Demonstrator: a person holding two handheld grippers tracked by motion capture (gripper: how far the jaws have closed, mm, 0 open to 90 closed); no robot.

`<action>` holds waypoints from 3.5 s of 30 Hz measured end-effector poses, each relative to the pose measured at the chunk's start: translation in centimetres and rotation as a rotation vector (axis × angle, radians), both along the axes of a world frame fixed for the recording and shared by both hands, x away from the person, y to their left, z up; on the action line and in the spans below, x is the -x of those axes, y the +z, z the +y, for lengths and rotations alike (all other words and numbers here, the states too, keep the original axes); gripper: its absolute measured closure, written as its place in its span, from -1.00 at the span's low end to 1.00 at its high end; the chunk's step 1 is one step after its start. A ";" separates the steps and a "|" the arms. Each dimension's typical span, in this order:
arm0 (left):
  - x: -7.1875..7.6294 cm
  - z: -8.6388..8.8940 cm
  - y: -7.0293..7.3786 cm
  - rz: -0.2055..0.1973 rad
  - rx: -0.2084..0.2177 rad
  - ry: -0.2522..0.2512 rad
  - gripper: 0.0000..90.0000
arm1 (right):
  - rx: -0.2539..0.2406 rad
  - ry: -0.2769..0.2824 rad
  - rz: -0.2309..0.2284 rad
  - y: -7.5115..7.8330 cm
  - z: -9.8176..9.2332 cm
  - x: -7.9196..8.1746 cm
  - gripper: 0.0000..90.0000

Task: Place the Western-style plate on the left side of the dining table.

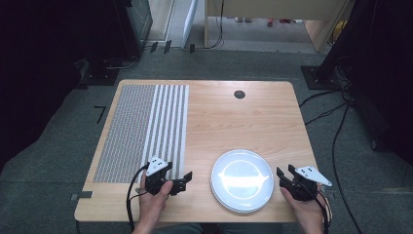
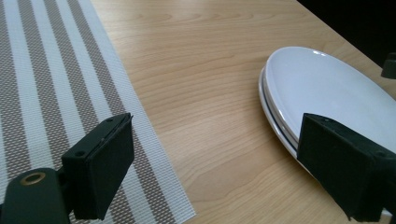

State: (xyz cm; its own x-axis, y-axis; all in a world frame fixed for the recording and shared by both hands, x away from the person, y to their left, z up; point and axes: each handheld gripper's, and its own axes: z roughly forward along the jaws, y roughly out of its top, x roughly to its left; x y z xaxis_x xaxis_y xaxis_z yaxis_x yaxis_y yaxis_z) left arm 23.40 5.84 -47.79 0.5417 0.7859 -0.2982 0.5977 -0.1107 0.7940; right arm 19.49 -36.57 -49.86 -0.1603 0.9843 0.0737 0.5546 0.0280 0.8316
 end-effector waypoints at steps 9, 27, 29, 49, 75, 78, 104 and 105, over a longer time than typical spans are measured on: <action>0.5 -1.7 -0.2 -0.008 -0.021 -0.049 -0.72 | -0.029 0.033 -0.001 -0.2 1.4 0.2 0.34; 1.5 -4.2 -1.0 0.009 -0.044 -0.132 -0.37 | -0.132 0.114 0.045 0.6 2.4 0.4 0.68; 1.6 -4.4 -1.1 0.007 -0.041 -0.142 -0.29 | -0.175 0.129 0.041 0.5 2.4 0.5 0.70; 2.3 -6.4 -2.0 0.058 -0.015 -0.230 -0.05 | -0.283 0.065 0.112 -0.4 0.5 -0.2 0.82; 2.3 -7.9 -3.0 0.152 0.012 -0.266 -0.13 | -0.383 0.073 0.131 -0.8 0.1 -0.3 0.80; 2.1 -7.7 -3.0 0.164 0.028 -0.260 -0.13 | -0.385 0.078 0.135 -0.8 0.1 -0.3 0.80; 1.3 -6.1 -2.7 0.196 0.063 -0.210 0.01 | -0.482 0.153 0.114 -1.0 0.9 -0.4 0.78; 1.3 -6.0 -2.8 0.198 0.052 -0.202 0.01 | -0.478 0.141 0.109 -1.1 0.7 -0.4 0.78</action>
